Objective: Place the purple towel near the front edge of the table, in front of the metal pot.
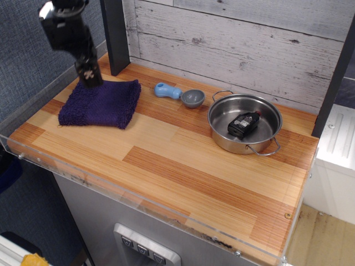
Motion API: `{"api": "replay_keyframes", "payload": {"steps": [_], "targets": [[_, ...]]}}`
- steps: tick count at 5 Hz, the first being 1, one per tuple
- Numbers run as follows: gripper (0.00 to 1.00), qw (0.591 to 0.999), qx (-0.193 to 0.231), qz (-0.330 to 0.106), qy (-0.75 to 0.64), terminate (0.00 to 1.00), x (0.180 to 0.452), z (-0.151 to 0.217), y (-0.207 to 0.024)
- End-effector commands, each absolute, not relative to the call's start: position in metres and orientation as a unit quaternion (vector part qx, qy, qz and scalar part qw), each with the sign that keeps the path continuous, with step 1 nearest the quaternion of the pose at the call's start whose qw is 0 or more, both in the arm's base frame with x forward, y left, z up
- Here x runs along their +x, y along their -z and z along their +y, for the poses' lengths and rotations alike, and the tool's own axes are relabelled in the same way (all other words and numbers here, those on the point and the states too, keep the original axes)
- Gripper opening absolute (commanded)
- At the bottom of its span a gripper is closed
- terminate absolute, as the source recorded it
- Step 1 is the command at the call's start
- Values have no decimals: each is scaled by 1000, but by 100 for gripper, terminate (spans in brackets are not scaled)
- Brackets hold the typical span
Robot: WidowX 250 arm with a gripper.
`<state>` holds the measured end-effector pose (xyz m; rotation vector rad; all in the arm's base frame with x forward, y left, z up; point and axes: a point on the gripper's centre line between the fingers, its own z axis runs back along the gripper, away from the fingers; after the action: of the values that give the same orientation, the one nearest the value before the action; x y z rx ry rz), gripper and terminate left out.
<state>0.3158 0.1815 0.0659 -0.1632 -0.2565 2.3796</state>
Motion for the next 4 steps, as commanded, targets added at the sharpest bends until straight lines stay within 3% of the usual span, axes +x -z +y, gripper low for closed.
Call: {"api": "replay_keyframes", "payload": {"steps": [1, 4], "targets": [[100, 350, -55, -85, -931, 0, 309, 186, -42], [100, 356, -22, -70, -932, 0, 306, 178, -10]]}}
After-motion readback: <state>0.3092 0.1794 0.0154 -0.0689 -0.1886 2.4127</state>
